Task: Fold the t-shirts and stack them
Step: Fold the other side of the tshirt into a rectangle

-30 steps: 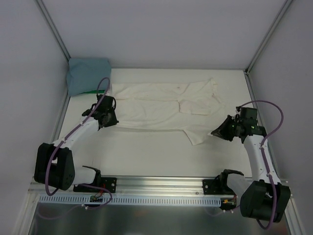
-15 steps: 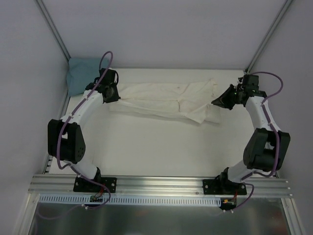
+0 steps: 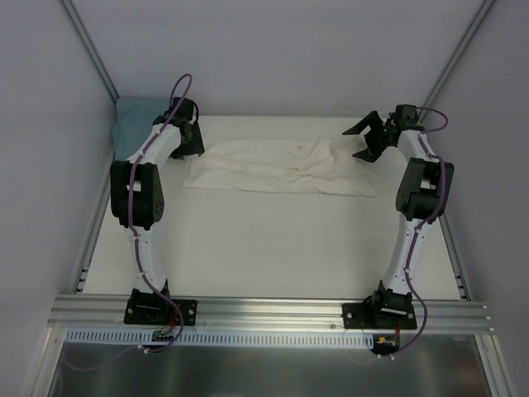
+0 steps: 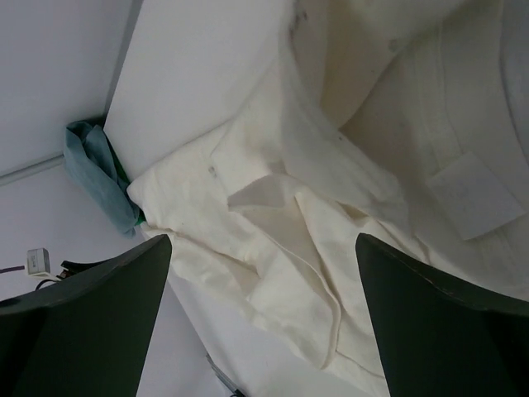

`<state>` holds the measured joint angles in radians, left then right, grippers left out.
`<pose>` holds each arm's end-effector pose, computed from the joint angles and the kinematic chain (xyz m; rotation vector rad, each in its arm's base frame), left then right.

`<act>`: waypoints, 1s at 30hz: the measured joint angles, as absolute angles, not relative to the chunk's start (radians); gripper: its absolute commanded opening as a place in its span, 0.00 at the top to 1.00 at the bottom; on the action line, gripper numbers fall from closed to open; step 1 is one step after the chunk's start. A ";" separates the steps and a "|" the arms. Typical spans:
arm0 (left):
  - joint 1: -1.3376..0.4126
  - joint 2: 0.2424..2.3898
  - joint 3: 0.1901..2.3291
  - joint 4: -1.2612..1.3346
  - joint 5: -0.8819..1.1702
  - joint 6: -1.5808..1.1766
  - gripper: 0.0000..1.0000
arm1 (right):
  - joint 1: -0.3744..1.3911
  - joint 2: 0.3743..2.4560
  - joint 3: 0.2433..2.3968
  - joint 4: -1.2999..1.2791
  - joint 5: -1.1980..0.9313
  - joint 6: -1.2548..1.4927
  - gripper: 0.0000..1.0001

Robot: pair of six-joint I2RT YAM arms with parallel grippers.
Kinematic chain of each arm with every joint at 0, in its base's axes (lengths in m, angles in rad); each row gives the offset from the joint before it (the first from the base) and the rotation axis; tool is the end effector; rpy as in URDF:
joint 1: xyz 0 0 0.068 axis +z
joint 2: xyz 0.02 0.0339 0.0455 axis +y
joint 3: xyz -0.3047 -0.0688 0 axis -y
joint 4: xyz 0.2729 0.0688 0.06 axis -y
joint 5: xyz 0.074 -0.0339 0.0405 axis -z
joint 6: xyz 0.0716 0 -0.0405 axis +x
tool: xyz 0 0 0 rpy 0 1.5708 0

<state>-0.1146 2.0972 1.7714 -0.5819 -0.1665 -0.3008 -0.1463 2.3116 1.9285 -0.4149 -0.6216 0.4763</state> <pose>0.5377 -0.0499 0.2325 -0.2991 2.4429 0.0262 0.5932 -0.0453 0.1973 0.4242 2.3136 0.8949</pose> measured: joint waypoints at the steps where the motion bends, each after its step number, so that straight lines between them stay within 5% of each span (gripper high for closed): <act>1: -0.110 2.101 1.771 -0.583 -0.167 -0.298 0.36 | -0.146 2.315 1.914 -0.406 -0.625 0.484 0.00; 7: -0.103 2.101 1.771 -0.583 -0.171 -0.284 0.02 | -0.146 2.207 1.729 -0.345 -0.646 0.488 0.00; 20: -0.147 1.761 1.470 -0.520 -0.084 -0.322 0.01 | -0.092 1.894 1.469 -0.342 -0.665 0.398 0.01; 26: -0.310 1.628 1.388 -0.503 -0.052 -0.321 0.01 | -0.036 1.951 1.427 -0.337 -0.667 0.386 0.31; 30: -0.360 1.580 1.324 -0.500 -0.024 -0.321 0.02 | -0.020 1.983 1.390 -0.335 -0.662 0.388 0.41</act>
